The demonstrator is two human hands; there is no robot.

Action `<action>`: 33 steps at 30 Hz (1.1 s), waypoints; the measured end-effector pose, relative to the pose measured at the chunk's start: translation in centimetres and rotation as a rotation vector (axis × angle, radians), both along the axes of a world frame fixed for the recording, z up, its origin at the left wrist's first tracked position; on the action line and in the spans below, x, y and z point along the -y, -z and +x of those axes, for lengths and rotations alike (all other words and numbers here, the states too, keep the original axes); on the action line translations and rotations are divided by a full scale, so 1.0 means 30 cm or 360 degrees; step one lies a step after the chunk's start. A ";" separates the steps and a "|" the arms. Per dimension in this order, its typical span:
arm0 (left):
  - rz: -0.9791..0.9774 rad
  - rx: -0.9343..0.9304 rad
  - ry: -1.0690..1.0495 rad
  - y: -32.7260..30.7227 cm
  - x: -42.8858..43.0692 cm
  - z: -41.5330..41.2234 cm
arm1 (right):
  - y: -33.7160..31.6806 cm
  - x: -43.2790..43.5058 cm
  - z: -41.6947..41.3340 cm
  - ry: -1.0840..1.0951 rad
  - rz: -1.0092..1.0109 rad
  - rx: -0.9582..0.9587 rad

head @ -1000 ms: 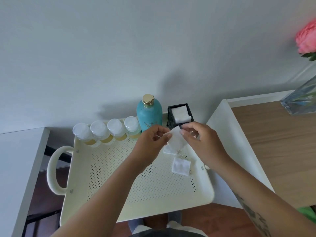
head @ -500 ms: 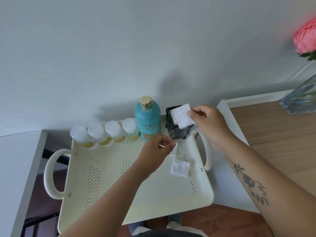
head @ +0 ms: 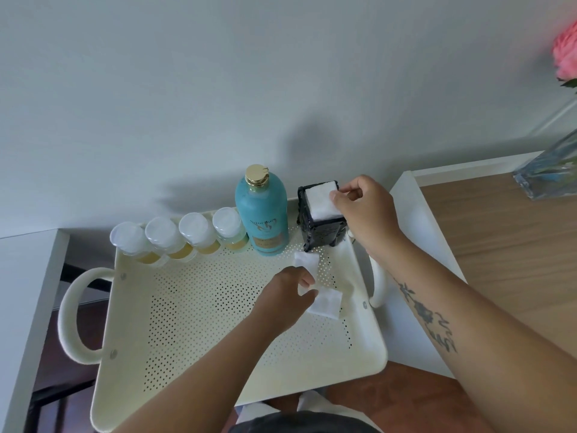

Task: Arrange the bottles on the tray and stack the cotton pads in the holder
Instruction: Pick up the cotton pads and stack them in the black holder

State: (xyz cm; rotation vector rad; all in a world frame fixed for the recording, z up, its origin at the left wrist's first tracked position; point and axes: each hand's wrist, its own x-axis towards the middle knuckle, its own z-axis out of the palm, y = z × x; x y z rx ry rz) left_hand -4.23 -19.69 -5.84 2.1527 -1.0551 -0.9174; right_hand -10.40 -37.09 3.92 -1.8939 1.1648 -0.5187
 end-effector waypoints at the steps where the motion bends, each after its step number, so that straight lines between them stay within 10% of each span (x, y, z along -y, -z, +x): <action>1: -0.0010 0.0024 0.0017 0.005 -0.001 -0.003 | 0.002 -0.001 -0.009 -0.0015 -0.0145 -0.0033; 10: 0.0033 0.0351 0.0243 0.012 0.020 -0.035 | 0.032 -0.058 -0.078 -0.0565 -0.1122 -0.0242; 22: 0.0073 0.0492 0.0255 0.022 0.040 -0.036 | 0.074 -0.056 -0.071 -0.0640 -0.1079 -0.0514; 33: -0.0119 -0.0520 -0.0460 -0.068 -0.022 0.051 | 0.093 -0.054 -0.072 -0.0640 -0.1037 -0.0548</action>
